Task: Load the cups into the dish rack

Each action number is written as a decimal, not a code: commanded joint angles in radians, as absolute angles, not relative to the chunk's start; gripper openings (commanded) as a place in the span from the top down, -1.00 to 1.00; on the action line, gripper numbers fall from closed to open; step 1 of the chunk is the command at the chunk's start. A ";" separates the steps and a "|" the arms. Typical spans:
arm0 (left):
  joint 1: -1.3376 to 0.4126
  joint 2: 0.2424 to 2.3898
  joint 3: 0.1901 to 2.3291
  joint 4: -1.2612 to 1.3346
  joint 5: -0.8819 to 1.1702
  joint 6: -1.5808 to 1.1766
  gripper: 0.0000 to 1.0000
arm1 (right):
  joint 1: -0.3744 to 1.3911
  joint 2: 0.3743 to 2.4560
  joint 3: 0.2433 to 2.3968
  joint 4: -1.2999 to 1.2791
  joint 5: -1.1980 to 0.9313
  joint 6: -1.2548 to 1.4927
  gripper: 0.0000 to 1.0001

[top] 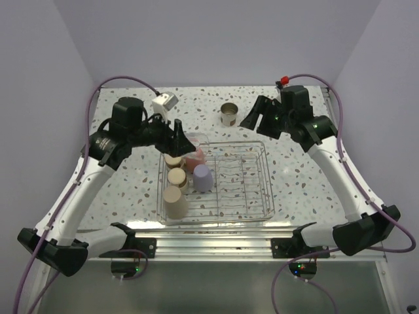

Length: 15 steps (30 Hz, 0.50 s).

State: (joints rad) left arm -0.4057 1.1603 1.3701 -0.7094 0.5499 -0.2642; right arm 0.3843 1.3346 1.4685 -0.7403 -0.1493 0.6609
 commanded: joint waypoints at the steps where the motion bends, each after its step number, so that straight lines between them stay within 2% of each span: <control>1: -0.486 1.135 1.407 -0.850 0.496 -0.178 1.00 | 0.382 1.302 1.468 -0.785 -0.115 0.607 -0.43; 6: -0.628 1.117 1.312 -0.881 0.445 -0.202 1.00 | 0.382 1.279 1.402 -0.761 -0.132 0.629 -0.41; 15: -0.897 1.198 1.201 -0.836 0.210 -0.288 1.00 | 0.380 1.276 1.385 -0.776 -0.117 0.606 -0.38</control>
State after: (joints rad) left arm -0.8486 1.1759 1.2217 -0.8558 0.3229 -0.2516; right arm 0.3840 1.3121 1.3834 -0.7658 -0.1398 0.6327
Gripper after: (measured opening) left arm 0.732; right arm 0.697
